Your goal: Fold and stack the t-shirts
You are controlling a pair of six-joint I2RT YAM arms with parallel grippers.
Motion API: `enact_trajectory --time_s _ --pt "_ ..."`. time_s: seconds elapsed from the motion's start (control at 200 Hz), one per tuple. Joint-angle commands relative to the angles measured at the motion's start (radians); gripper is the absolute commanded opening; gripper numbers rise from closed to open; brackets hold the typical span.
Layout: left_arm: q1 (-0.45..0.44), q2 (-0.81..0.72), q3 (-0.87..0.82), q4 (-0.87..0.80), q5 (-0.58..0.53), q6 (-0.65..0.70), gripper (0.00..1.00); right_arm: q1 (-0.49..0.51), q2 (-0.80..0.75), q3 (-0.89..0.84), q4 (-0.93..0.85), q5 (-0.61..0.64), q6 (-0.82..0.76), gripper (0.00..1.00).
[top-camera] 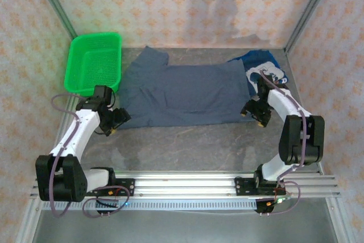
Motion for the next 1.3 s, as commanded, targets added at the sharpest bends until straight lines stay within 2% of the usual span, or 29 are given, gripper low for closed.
enact_trajectory --time_s 0.0,0.26,0.405,0.465,0.545,0.685,0.751,0.886,1.056,1.196,1.221,1.291 --pt "0.024 0.056 -0.041 0.116 -0.007 -0.035 0.69 -0.035 0.029 -0.029 0.063 -0.039 0.035 0.72" --pt "0.042 0.144 -0.09 0.307 -0.034 -0.093 0.66 -0.048 0.056 -0.039 0.108 -0.049 0.034 0.7" --pt "0.042 0.208 -0.11 0.38 -0.055 -0.104 0.61 -0.049 0.121 -0.024 0.157 -0.074 0.058 0.64" --pt "0.043 0.232 -0.113 0.401 -0.067 -0.103 0.58 -0.048 0.147 -0.023 0.186 -0.083 0.072 0.58" --pt "0.044 0.256 -0.11 0.411 -0.089 -0.094 0.47 -0.048 0.179 -0.01 0.2 -0.079 0.091 0.41" --pt "0.047 0.262 -0.094 0.342 -0.157 -0.064 0.19 -0.049 0.171 0.0 0.177 -0.043 0.105 0.18" --pt "0.052 0.217 -0.1 0.285 -0.191 -0.055 0.12 -0.049 0.132 0.0 0.144 0.007 0.1 0.11" --pt "0.061 0.072 -0.145 0.161 -0.24 -0.057 0.09 -0.049 0.043 -0.036 0.084 0.093 0.114 0.02" --pt "0.066 -0.062 -0.259 0.1 -0.215 -0.14 0.09 -0.049 -0.02 -0.117 0.082 0.104 0.179 0.01" --pt "0.066 -0.085 -0.339 0.09 -0.206 -0.208 0.09 -0.048 -0.021 -0.156 0.069 0.118 0.211 0.01" --pt "0.066 -0.085 -0.345 0.086 -0.213 -0.214 0.09 -0.049 -0.021 -0.162 0.066 0.121 0.216 0.02" --pt "0.066 -0.084 -0.348 0.081 -0.222 -0.221 0.23 -0.049 -0.026 -0.181 0.072 0.115 0.223 0.07"
